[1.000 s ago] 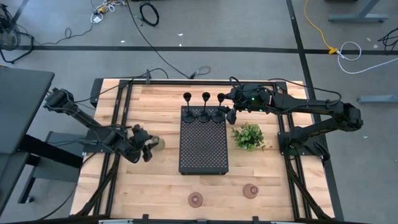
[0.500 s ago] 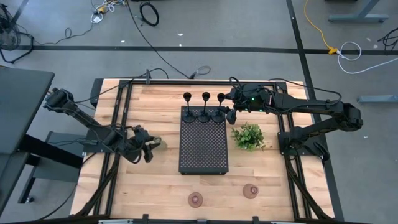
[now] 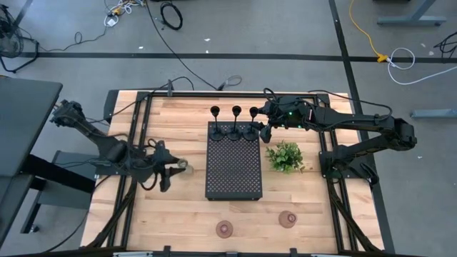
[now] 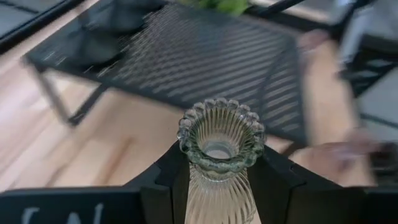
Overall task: Pick & Place candle stick holders
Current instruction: Put the green glass candle holder on the shelf, then put the right pink glass candle holder on the shelf
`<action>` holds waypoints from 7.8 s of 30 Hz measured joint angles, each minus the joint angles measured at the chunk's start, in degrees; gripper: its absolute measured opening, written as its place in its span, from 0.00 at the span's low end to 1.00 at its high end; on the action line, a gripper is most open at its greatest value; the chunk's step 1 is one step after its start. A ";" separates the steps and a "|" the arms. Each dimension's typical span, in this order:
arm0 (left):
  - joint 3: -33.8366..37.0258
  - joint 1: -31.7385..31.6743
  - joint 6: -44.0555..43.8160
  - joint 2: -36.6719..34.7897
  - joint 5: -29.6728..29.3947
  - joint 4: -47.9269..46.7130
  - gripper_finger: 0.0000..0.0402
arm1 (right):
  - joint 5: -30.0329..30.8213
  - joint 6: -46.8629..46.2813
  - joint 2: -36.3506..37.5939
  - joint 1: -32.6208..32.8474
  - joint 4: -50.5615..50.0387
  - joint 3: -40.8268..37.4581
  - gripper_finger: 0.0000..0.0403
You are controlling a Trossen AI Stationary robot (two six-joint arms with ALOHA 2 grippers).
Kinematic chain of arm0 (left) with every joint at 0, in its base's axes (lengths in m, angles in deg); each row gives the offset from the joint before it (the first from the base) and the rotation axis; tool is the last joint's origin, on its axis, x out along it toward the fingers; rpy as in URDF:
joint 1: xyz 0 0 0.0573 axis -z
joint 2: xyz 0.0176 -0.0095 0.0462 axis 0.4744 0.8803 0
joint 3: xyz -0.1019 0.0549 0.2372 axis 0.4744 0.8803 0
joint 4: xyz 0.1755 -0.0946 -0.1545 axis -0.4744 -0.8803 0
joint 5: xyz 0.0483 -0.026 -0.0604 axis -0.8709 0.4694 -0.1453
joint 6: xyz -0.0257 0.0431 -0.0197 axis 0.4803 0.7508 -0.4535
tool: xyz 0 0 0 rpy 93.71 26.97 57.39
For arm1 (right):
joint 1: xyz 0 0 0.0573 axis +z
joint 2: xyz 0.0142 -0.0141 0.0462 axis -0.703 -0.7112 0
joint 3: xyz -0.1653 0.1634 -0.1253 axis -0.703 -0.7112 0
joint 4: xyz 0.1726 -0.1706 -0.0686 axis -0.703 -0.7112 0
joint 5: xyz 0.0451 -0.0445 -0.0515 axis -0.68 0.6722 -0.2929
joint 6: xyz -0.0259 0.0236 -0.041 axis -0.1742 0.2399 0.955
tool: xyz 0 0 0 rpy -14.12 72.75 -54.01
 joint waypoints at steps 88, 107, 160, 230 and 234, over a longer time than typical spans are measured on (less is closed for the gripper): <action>-27.42 -4.27 6.51 36.50 3.35 2.32 0.66 | -1.35 -2.05 0.02 4.28 -9.90 0.00 0.71; -27.53 0.26 8.12 31.41 -3.99 -2.49 0.73 | -5.00 -4.46 6.68 6.53 -11.74 0.00 0.71; -27.53 0.52 11.01 30.32 -6.79 -2.82 0.74 | 16.44 -87.90 0.48 72.47 -27.53 0.00 0.71; -27.53 0.63 7.93 30.36 -7.47 -4.09 0.74 | 30.59 -82.92 -30.62 73.09 -16.97 0.00 0.52; -27.53 0.63 7.94 30.36 -7.47 -4.14 0.74 | 30.61 -82.88 -30.60 73.09 -16.78 0.00 0.45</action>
